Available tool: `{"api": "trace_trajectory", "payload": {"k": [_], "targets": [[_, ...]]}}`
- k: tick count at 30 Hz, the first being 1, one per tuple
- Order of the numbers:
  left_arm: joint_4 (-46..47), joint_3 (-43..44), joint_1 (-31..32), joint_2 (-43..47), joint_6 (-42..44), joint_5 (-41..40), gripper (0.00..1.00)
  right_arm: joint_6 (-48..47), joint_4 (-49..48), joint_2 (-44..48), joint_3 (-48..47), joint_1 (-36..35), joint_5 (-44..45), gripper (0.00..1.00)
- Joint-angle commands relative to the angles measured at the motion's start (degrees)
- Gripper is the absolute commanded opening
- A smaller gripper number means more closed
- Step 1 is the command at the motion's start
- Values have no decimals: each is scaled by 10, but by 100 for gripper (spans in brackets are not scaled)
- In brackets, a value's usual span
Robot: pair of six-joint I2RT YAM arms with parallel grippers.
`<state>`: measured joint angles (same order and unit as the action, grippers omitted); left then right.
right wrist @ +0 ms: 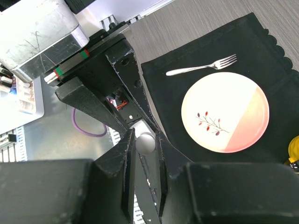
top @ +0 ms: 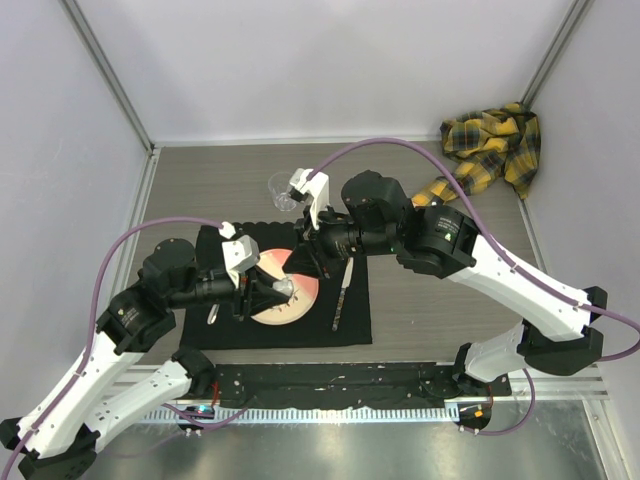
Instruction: Paint the nails
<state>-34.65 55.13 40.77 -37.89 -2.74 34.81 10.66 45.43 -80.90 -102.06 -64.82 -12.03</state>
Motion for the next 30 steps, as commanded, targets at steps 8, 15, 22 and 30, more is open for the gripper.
{"api": "trace_trajectory", "payload": {"k": [8,15,22,30], "targets": [[8,16,1,0,2,-5,0,0,-18,28,-1,-1,17,1],[6,16,1,0,3,-5,0,-2,-18,28,0,-1,18,1],[7,17,1,1,2,-6,0,-1,-19,29,1,-1,17,1],[7,20,1,-1,4,-6,0,2,-18,33,5,-1,19,1]]}}
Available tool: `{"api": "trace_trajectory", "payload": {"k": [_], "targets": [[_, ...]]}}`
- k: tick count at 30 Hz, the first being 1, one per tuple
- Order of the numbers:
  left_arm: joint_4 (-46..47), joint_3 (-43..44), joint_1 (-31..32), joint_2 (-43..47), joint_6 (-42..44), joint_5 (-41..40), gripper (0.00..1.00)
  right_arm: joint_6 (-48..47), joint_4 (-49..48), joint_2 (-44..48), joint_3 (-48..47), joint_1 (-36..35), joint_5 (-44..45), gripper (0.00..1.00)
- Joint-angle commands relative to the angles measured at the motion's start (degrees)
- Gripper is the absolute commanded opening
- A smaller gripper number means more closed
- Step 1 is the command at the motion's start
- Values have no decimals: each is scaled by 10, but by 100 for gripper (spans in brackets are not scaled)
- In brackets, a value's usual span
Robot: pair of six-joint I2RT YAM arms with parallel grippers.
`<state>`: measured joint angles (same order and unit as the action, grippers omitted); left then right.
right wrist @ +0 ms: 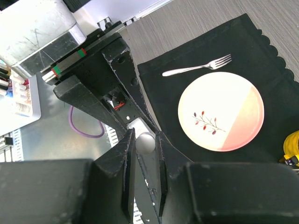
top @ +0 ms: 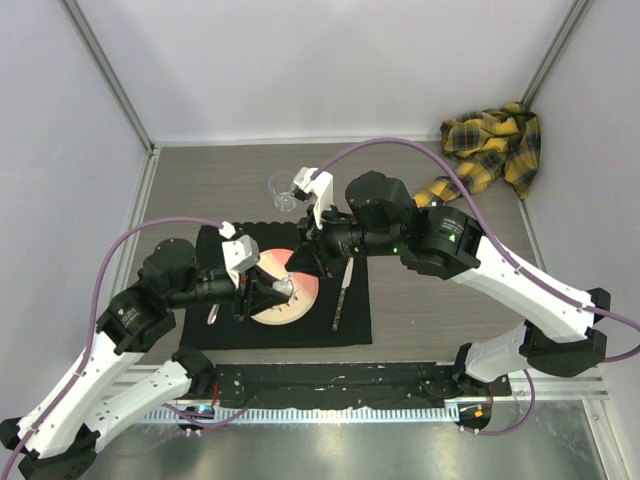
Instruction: Paint the nails
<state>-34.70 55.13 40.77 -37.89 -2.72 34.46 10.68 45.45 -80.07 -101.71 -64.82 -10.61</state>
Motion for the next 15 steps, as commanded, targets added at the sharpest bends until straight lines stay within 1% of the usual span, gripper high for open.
{"api": "trace_trajectory", "payload": {"k": [1,6,9,12,15], "targets": [[8,20,1,-3,3,-3,0,2,-19,26,1,-1,5,1],[7,21,0,-3,4,-7,0,5,-22,33,2,-1,16,1],[10,21,1,-1,3,-28,0,17,-38,47,13,-1,29,1],[19,18,1,8,1,-68,0,33,-58,68,35,-1,52,1],[39,14,1,18,-3,-105,0,56,-71,98,64,-1,135,1]]}}
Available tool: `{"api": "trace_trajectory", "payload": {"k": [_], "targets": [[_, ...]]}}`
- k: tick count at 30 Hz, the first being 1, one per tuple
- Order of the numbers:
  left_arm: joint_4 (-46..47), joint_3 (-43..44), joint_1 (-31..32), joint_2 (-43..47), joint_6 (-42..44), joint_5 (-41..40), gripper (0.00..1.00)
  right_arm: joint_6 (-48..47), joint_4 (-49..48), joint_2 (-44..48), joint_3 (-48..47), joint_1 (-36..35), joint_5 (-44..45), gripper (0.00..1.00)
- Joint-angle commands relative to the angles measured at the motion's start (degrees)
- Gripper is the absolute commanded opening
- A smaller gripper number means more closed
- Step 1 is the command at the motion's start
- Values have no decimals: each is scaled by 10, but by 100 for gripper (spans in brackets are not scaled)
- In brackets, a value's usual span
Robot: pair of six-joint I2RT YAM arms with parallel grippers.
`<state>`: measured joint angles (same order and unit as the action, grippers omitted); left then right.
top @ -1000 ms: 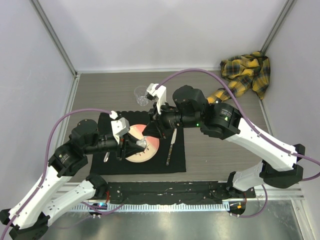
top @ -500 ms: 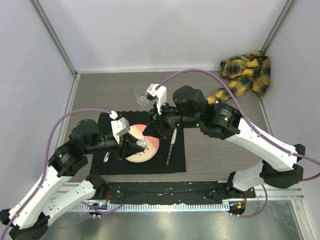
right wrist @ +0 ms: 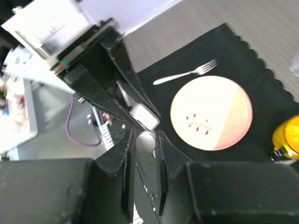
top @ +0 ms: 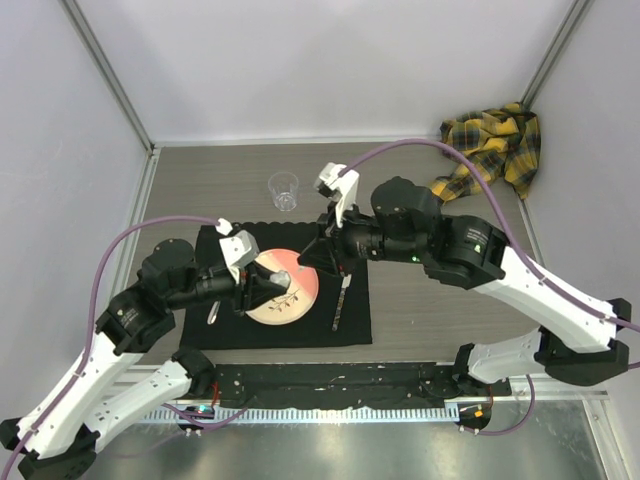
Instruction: Paint the nails
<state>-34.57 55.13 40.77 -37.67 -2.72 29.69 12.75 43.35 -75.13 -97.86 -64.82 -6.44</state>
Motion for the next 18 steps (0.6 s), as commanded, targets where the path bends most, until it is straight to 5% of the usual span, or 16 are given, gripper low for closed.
{"api": "trace_trajectory", "payload": {"k": [1,7,18], "targets": [[52,13,0,18,-4,-70,0,45,-51,58,35,0,124,1],[120,23,1,-7,-8,-168,0,139,-94,160,185,83,325,1],[203,105,1,-167,-20,-158,0,208,-235,227,477,302,398,0]]}}
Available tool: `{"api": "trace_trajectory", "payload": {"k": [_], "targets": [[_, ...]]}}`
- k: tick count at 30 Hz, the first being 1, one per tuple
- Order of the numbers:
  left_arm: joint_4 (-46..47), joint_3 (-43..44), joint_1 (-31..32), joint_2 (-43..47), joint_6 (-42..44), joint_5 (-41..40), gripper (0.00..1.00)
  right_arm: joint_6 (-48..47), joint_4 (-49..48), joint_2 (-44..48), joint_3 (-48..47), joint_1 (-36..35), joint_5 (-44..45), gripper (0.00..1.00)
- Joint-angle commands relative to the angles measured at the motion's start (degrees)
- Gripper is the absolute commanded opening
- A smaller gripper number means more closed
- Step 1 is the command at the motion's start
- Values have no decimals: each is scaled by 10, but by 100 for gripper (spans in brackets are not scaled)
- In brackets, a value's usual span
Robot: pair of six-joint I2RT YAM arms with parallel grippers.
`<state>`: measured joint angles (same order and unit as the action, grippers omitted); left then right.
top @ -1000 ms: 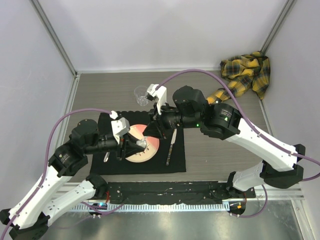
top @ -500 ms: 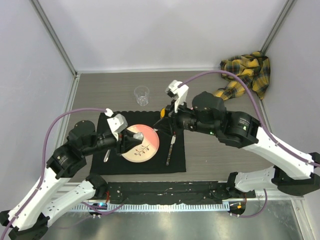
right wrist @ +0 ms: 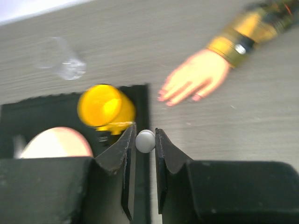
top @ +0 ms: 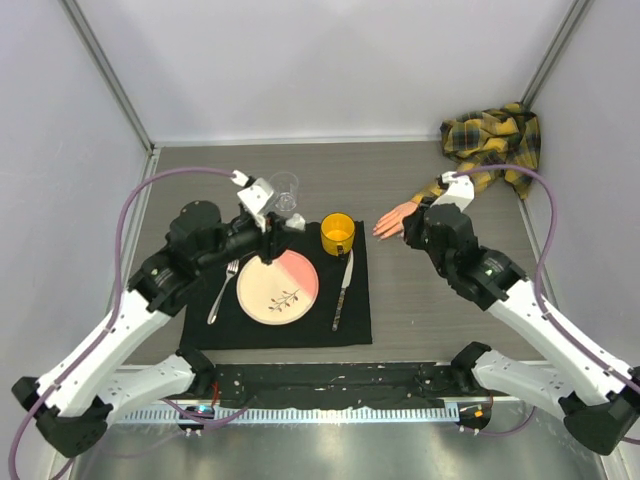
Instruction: Paint the nails
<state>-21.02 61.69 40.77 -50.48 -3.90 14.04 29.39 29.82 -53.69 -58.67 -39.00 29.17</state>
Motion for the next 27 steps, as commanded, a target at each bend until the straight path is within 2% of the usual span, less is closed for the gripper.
{"api": "trace_trajectory", "payload": {"k": [1,5,9,12,17,20,25,27], "targets": [[70,44,1,-47,-7,7,0,51,-114,13,124,59,41,0],[70,49,1,-74,-8,5,0,115,-181,-5,189,128,51,1],[103,13,1,-77,-10,5,0,145,-266,-37,232,143,26,1],[111,1,1,-81,-1,-4,0,149,-295,-76,241,145,11,0],[119,-18,1,-75,4,-17,0,36,-437,-74,300,146,-48,1],[124,-35,0,-68,5,-9,0,-37,-489,-74,328,150,-73,1],[124,-44,1,-60,10,-15,0,-85,-504,-115,327,166,-100,1],[126,-45,0,-52,10,-12,0,-96,-544,-128,334,167,-103,1]]}}
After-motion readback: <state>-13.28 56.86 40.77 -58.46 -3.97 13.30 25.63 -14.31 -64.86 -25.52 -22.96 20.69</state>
